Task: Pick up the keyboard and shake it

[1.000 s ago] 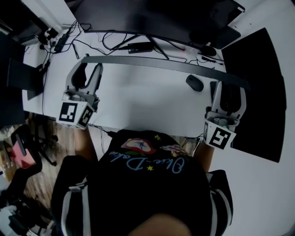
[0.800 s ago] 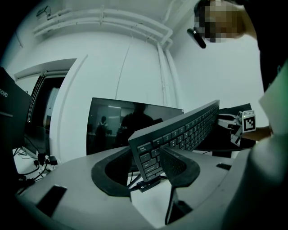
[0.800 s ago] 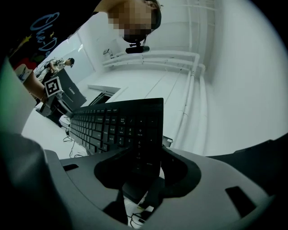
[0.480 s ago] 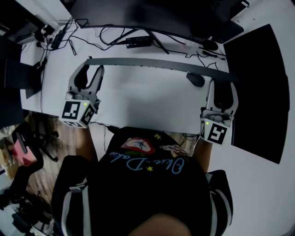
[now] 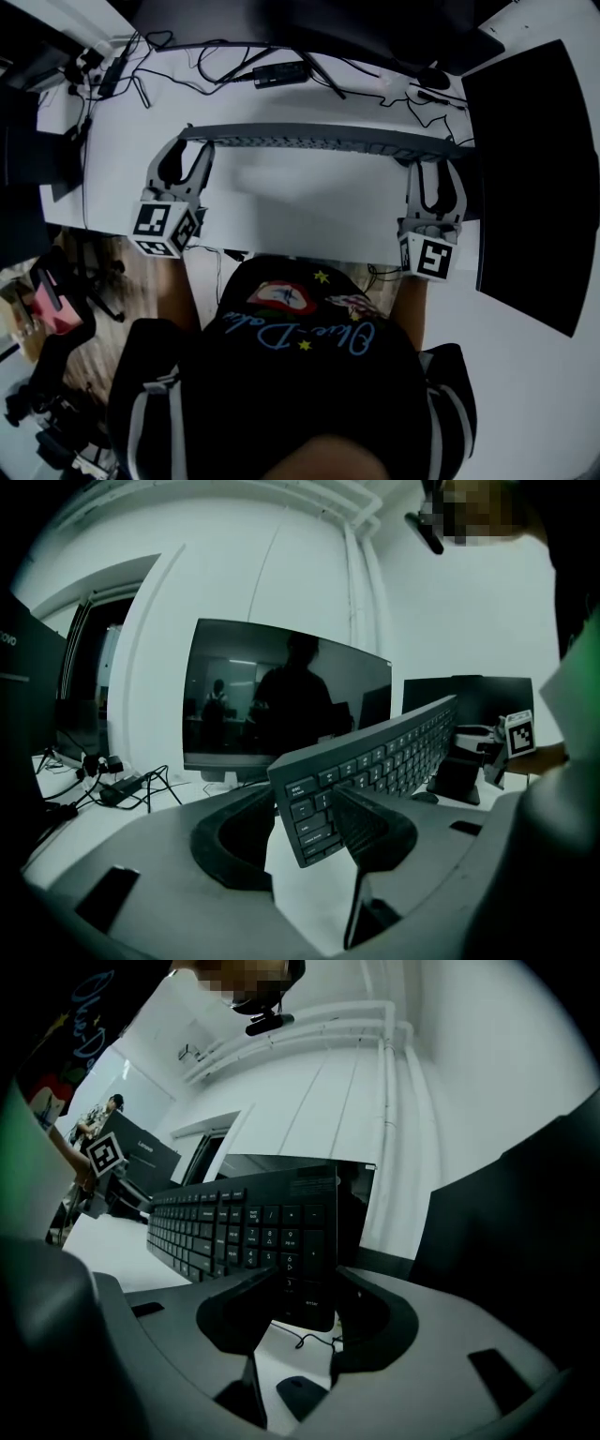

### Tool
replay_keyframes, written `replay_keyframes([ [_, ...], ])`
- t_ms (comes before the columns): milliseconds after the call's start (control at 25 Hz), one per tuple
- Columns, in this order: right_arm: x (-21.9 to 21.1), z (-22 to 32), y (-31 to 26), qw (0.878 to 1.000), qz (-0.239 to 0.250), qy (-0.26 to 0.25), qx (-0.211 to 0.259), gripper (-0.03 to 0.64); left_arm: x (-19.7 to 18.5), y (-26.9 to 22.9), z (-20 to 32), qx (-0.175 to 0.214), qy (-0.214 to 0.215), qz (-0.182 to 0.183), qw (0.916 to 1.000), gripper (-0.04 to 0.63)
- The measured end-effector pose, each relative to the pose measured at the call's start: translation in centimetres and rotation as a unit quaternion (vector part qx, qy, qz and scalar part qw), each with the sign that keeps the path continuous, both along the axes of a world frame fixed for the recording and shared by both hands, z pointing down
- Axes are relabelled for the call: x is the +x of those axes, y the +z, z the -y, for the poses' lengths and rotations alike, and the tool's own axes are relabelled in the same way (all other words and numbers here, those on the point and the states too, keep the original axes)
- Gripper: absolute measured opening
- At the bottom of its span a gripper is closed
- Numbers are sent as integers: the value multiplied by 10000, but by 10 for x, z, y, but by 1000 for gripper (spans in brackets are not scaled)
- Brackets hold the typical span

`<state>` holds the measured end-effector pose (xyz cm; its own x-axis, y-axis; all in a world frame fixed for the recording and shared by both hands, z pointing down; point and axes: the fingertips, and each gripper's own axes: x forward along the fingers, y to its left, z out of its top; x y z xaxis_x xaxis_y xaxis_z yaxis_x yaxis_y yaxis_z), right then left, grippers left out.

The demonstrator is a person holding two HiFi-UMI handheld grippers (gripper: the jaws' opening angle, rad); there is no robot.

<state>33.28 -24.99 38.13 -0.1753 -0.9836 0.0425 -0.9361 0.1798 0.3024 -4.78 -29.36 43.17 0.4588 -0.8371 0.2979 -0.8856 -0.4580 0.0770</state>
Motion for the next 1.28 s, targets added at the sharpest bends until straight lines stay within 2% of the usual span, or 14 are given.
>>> replay_keyframes([
  [160, -1, -2, 30, 9988, 227, 26, -421, 173, -3, 20, -3, -266, -22, -54, 9996, 176],
  [480, -12, -6, 85, 9915, 540, -49, -1185, 172, -18, 60, -15, -782, -81, 190, 9967, 176],
  [760, -27, -16, 129, 9772, 800, -79, -1967, 170, -31, 91, -25, -1300, -162, 366, 9907, 176],
  [1120, -35, -26, 168, 9548, 1235, -73, -2704, 167, -38, 107, -19, -1496, -105, 571, 9870, 176],
  [1280, -34, -25, 181, 9447, 1373, -47, -2978, 167, -36, 119, -10, -1764, -27, 579, 9826, 176],
])
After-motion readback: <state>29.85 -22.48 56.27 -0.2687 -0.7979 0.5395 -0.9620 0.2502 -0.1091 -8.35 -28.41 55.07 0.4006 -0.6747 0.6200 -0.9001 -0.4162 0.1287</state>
